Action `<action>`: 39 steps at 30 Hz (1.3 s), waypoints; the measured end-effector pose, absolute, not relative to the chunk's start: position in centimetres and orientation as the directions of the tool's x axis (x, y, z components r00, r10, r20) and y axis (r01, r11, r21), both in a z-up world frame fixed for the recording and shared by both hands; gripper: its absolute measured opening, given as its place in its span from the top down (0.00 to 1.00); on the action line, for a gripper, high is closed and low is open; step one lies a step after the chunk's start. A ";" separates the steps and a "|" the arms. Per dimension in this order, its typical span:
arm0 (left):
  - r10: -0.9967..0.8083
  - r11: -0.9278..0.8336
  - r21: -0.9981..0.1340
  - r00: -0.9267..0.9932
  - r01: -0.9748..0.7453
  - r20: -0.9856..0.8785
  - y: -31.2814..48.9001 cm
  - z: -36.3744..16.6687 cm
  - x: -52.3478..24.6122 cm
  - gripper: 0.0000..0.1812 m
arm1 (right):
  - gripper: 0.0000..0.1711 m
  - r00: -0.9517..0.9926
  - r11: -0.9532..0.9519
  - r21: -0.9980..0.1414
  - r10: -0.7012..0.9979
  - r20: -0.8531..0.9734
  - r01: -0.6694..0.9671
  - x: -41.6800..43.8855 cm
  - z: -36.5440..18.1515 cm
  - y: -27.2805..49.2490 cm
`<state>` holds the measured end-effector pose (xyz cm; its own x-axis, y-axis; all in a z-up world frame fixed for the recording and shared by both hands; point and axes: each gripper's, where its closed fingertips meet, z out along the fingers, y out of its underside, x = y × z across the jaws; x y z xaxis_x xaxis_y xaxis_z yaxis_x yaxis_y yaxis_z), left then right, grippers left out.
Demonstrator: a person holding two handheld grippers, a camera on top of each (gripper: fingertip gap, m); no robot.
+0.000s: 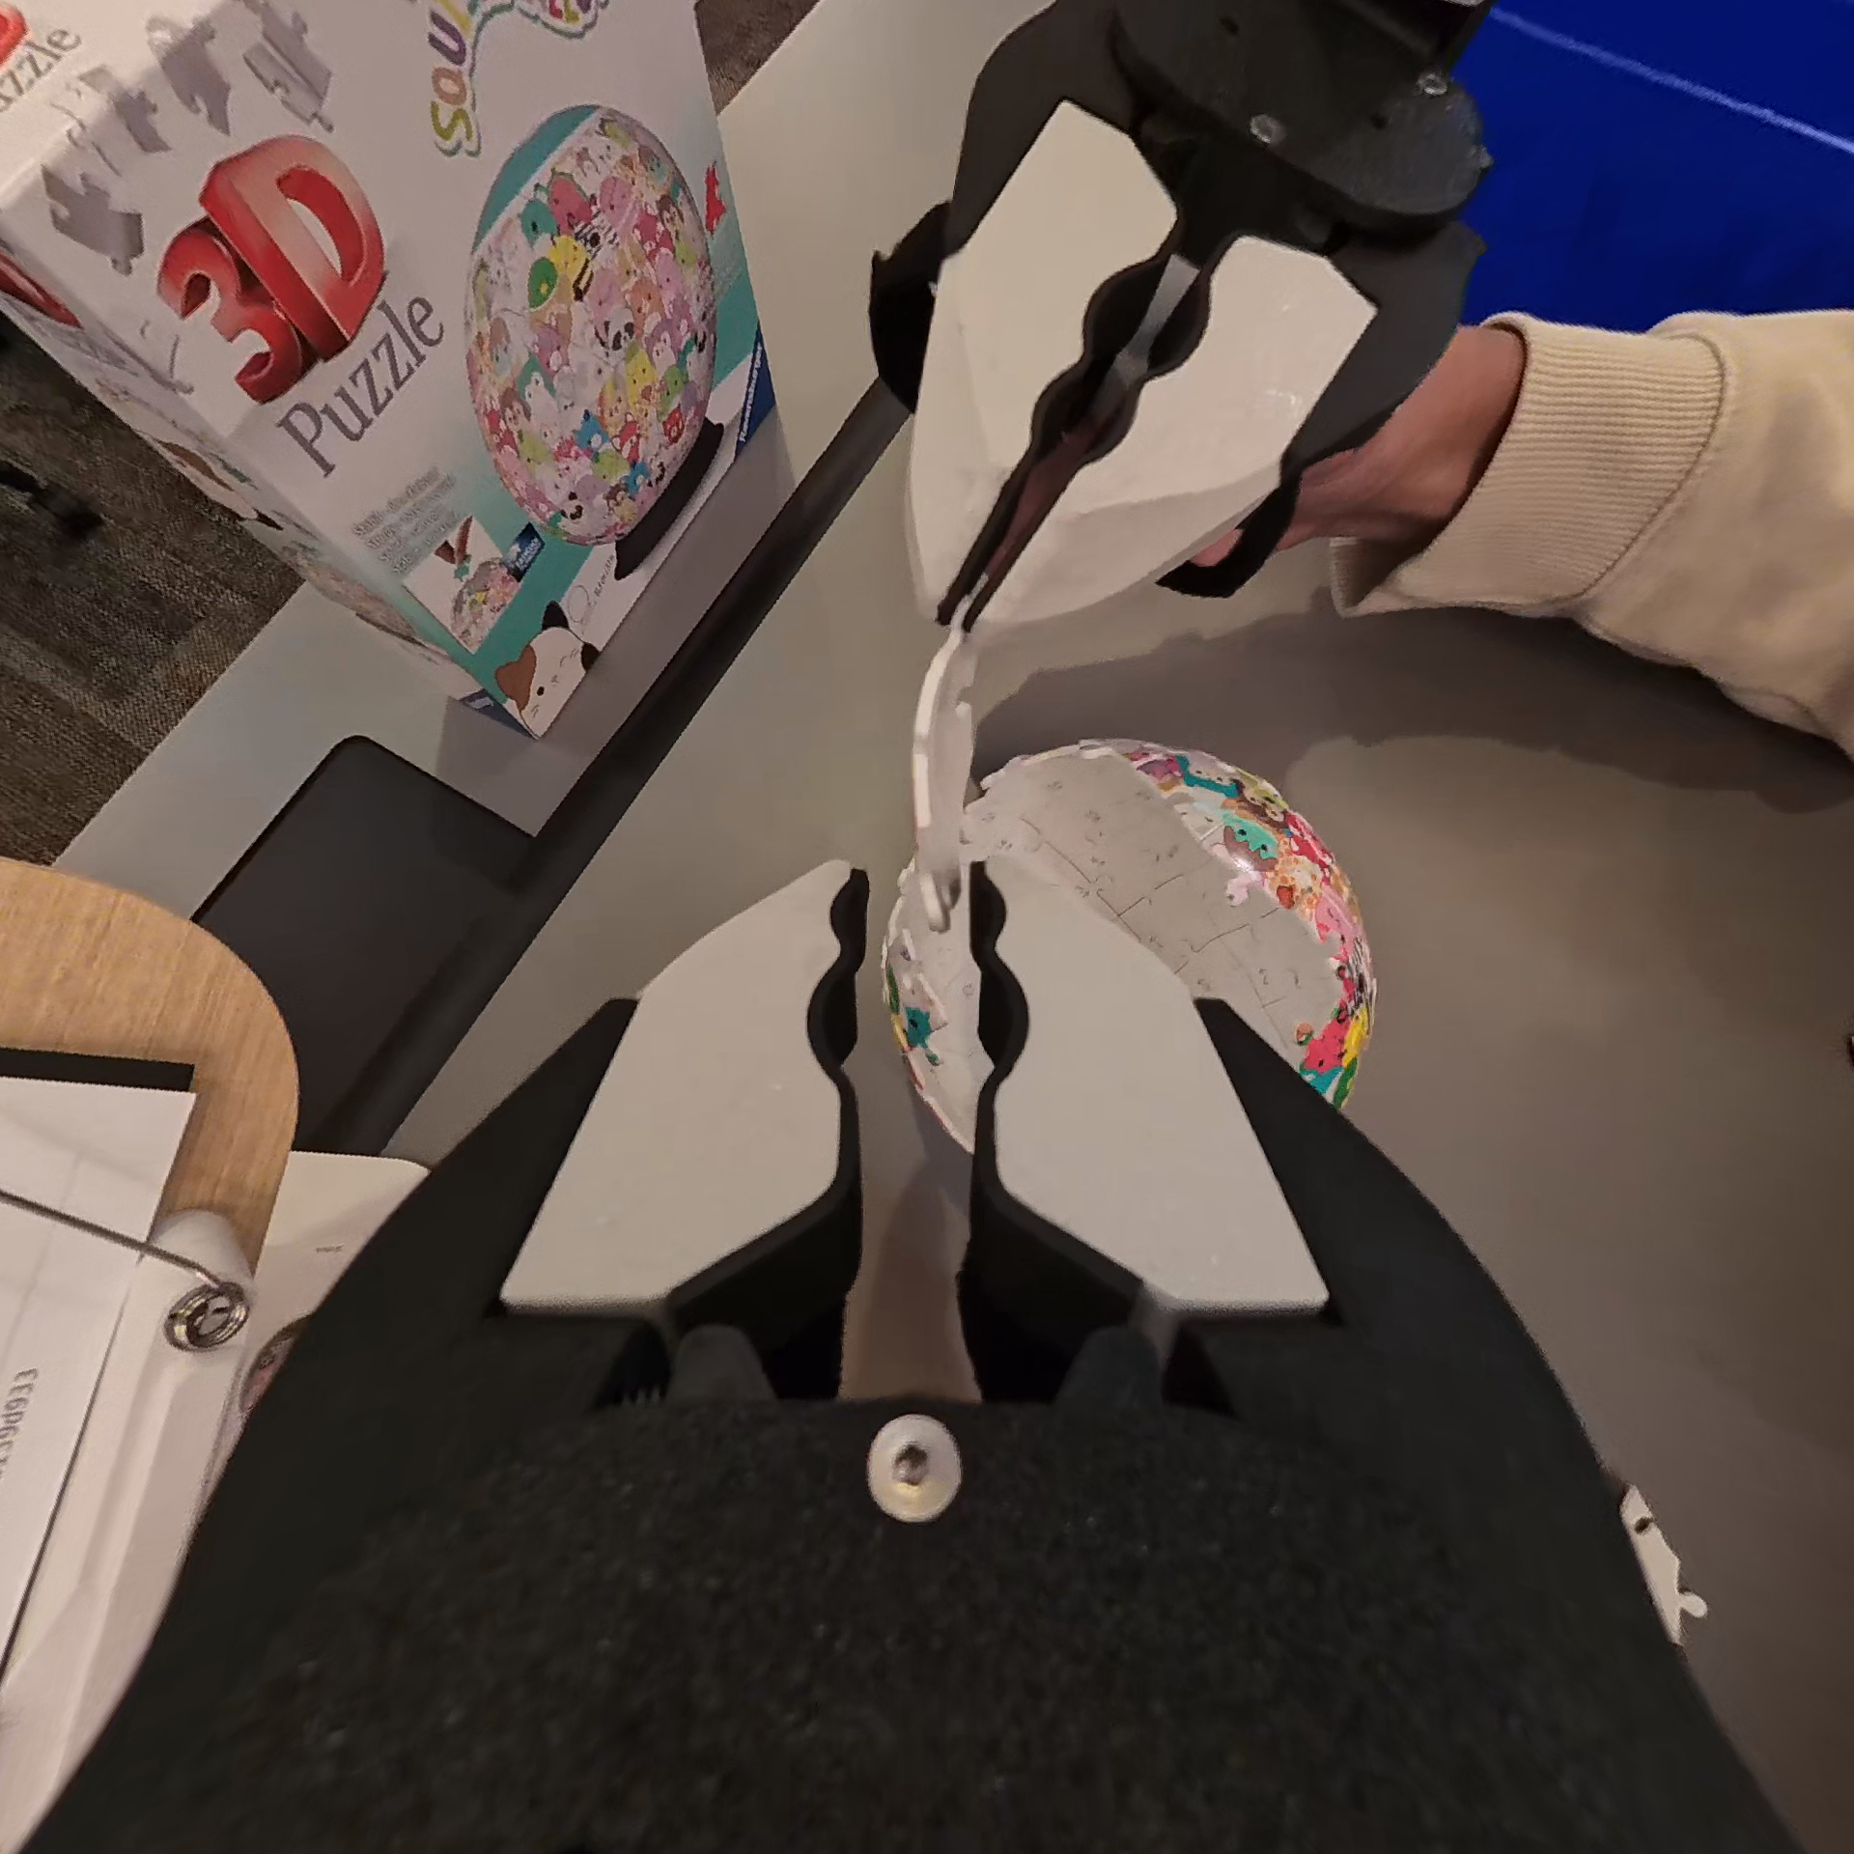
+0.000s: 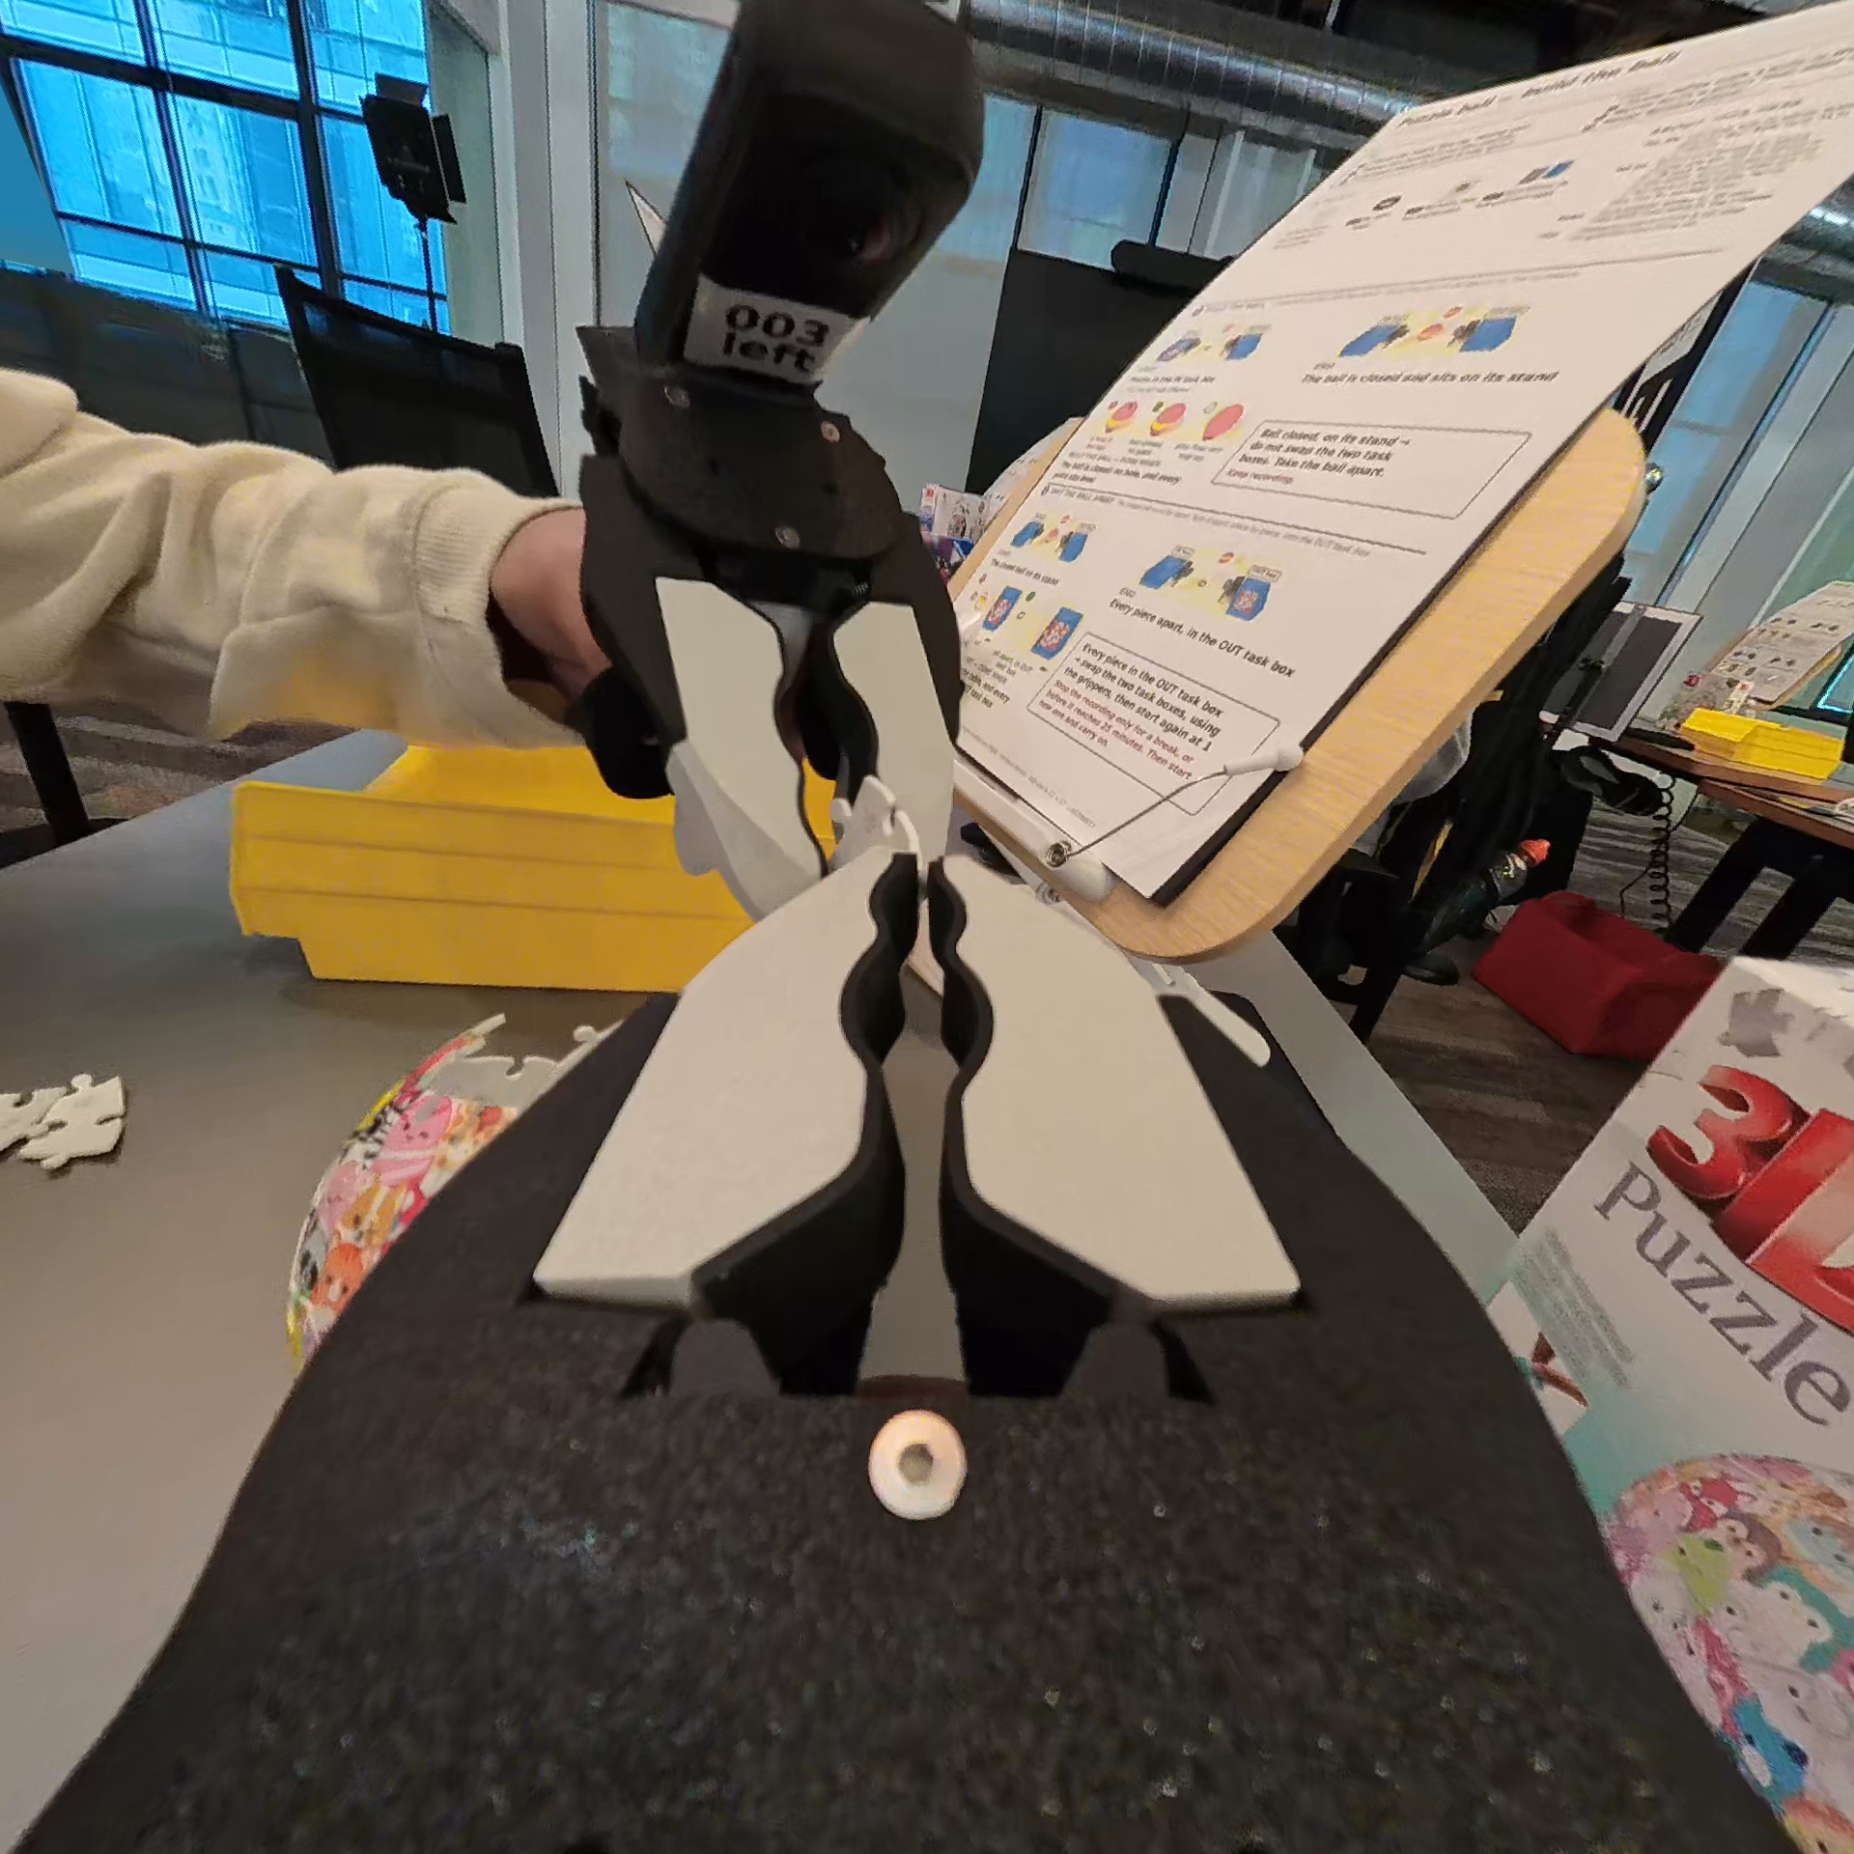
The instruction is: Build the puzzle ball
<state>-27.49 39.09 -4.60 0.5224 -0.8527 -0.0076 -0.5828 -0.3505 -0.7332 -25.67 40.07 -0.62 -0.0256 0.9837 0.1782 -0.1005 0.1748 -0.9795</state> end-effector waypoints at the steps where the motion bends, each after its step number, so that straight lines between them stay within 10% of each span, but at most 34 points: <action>1: -0.853 -0.352 -0.741 0.522 -0.572 0.003 39.0 -4.6 -27.4 0.90 | 0.99 -0.023 0.176 -0.979 0.984 0.179 -0.104 -25.8 -0.5 40.0; 22: -0.751 -0.209 -0.977 0.633 0.043 0.188 38.1 3.1 -27.3 0.93 | 0.99 0.076 0.062 -0.924 0.996 0.036 -0.376 -25.3 4.8 39.6; 39: -0.745 -0.187 -0.980 0.641 0.068 0.187 38.2 3.7 -26.9 0.99 | 0.99 0.070 0.062 -0.917 0.997 0.037 -0.395 -25.1 5.6 39.1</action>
<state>-26.91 38.22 3.70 0.6406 -0.7448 0.1870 0.0684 -0.1872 -0.9799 -25.15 39.14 5.64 0.0701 0.9969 0.0368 -0.3947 0.0616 -0.9167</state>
